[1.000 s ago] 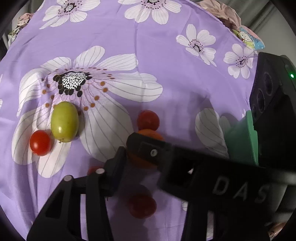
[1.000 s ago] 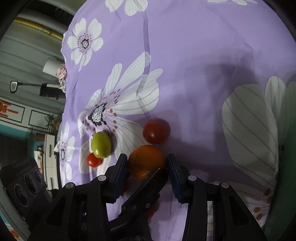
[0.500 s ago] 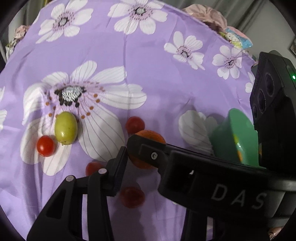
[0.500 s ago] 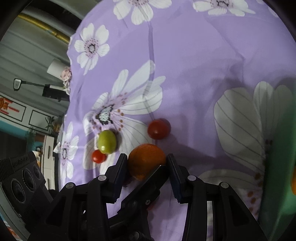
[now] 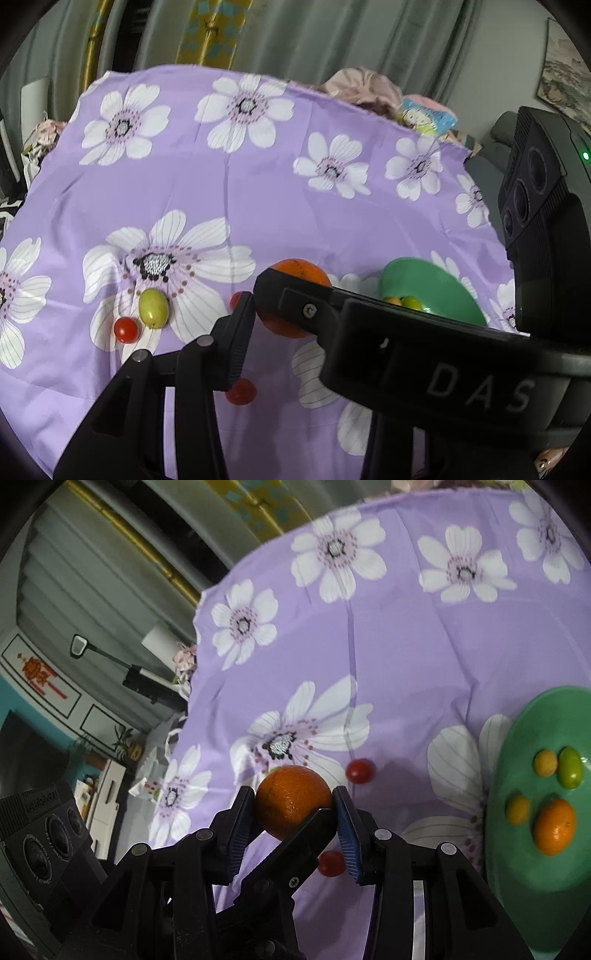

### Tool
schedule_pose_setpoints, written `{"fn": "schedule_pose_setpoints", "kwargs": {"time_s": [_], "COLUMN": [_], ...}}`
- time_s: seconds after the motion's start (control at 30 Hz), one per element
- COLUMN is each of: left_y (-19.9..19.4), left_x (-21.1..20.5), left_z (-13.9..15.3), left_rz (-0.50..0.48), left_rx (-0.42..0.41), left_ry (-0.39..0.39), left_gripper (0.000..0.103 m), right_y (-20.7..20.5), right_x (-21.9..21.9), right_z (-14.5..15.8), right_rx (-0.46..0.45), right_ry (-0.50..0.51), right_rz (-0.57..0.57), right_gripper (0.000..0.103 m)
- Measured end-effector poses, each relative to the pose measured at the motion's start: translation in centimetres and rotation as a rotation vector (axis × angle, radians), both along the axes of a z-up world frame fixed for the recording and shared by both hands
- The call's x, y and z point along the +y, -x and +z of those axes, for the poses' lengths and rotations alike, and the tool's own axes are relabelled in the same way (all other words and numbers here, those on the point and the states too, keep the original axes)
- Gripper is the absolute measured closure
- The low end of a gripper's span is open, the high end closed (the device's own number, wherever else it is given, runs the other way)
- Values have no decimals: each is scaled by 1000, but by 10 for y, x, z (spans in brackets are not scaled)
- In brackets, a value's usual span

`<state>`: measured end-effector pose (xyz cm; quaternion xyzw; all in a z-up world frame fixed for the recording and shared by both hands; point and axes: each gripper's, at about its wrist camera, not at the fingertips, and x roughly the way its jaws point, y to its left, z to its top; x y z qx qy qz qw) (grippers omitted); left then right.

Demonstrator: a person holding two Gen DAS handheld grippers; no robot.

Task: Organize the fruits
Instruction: 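Lift the orange with the right gripper and carry it over the bowl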

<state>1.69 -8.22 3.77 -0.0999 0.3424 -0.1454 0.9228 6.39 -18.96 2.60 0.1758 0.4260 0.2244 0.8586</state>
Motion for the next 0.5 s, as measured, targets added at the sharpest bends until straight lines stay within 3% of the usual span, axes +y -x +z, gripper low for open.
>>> {"fn": "schedule_pose_setpoints", "kwargs": {"time_s": [0.5], "left_y": [33], "left_x": [-27], "left_z": [25], "left_rz": [-75], "left_rx": [-98], "left_ry": [-28], "left_gripper": [61], "right_y": [44], "right_x": [-26], "right_z": [24], "right_rx": [-112], "right_ry": [-13], "right_rz": [-63], "right_gripper": [58]}}
